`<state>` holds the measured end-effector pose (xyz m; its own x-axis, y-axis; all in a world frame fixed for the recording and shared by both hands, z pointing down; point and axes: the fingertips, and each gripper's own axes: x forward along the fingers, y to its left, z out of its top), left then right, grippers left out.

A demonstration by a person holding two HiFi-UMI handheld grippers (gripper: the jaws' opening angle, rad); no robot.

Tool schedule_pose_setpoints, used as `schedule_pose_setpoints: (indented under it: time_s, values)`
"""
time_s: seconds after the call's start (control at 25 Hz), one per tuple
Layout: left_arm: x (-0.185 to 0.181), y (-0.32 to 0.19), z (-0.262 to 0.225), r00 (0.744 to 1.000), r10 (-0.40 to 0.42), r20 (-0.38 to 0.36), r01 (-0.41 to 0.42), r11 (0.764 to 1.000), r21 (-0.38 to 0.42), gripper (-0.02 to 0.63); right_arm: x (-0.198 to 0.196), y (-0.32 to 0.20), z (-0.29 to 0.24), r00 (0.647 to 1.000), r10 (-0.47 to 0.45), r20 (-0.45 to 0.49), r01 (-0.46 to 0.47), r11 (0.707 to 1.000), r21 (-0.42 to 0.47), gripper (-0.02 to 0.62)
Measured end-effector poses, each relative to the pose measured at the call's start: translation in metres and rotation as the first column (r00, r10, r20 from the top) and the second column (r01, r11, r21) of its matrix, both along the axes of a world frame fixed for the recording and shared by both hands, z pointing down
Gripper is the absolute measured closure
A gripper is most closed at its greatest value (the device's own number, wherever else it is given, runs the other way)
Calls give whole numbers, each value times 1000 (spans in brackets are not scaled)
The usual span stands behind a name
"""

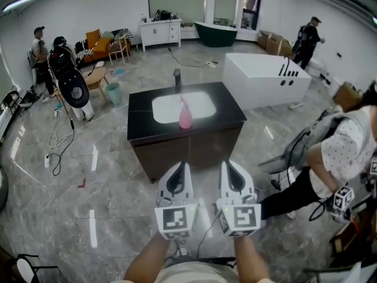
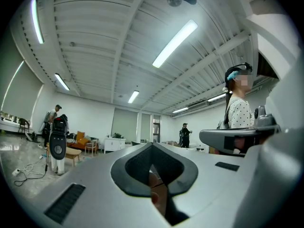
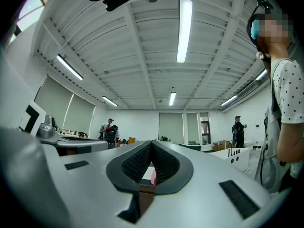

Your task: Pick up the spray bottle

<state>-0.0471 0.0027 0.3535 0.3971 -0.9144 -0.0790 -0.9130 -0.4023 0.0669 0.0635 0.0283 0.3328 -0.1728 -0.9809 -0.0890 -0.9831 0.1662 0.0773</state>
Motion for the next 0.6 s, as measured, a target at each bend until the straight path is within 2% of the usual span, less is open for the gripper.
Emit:
schedule_pose_setpoints:
  time_s: [0.2,0.36,0.6]
  values:
    - [-18,-13,2,1000,1,-5,-1,1000,-3,604,-15,-14,4,1000,-2,4,2,1000,3,592]
    - [-18,-24,4,1000,-6,-11,6,1000,-9,604,-13,-24,4,1000,5,8,-4,1000,-27,592]
    - [-20,-49,5,1000,-17,4,17,1000,-2,604,-14,-54,7,1000,-18,21,18,1000,3,592]
